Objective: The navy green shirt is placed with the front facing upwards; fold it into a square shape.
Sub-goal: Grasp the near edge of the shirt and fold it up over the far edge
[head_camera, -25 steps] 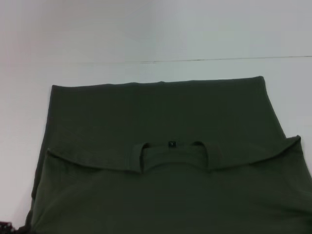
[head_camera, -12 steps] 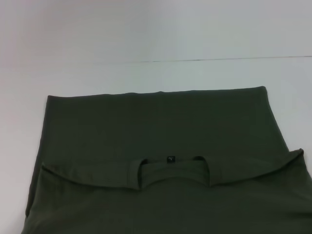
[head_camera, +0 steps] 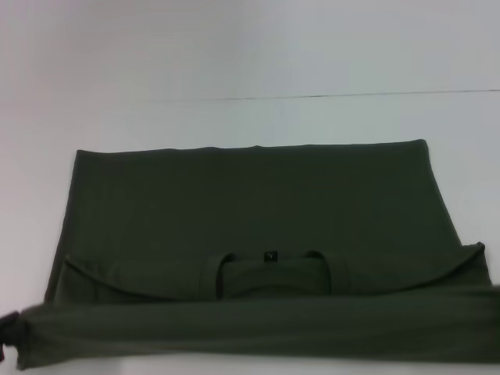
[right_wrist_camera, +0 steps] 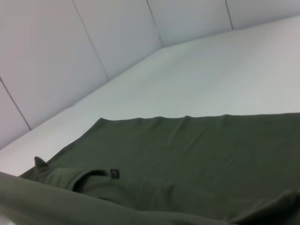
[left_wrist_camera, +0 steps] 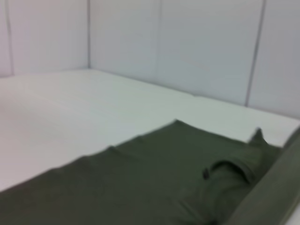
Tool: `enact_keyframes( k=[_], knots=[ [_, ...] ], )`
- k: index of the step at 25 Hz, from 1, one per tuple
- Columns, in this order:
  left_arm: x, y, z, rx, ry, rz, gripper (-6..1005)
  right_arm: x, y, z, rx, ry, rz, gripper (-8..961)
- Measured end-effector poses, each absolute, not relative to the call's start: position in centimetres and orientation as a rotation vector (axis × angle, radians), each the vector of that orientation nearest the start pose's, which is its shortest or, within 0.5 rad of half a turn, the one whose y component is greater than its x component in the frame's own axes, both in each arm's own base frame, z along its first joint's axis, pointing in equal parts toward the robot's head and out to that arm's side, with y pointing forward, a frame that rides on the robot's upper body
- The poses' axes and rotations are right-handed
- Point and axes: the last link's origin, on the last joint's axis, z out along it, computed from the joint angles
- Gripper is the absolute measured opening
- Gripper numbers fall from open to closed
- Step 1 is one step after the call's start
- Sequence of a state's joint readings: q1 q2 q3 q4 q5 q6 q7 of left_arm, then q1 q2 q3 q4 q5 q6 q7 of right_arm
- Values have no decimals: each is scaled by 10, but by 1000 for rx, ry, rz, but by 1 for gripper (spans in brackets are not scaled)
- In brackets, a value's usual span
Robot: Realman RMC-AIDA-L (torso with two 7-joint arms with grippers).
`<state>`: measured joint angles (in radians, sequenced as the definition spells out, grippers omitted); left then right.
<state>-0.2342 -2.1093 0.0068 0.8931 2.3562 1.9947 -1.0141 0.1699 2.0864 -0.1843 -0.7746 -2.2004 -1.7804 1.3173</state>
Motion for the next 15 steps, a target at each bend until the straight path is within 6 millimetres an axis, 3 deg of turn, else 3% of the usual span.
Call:
enact_keyframes(
  k=[10, 15],
  knots=[
    [-362, 220, 83, -2252, -737, -723, 42, 353, 260, 97, -2250, 1114, 694, 46],
    [-364, 253, 80, -2152, -843, -695, 43, 336, 301, 95, -2253, 1099, 661, 45]
  ],
)
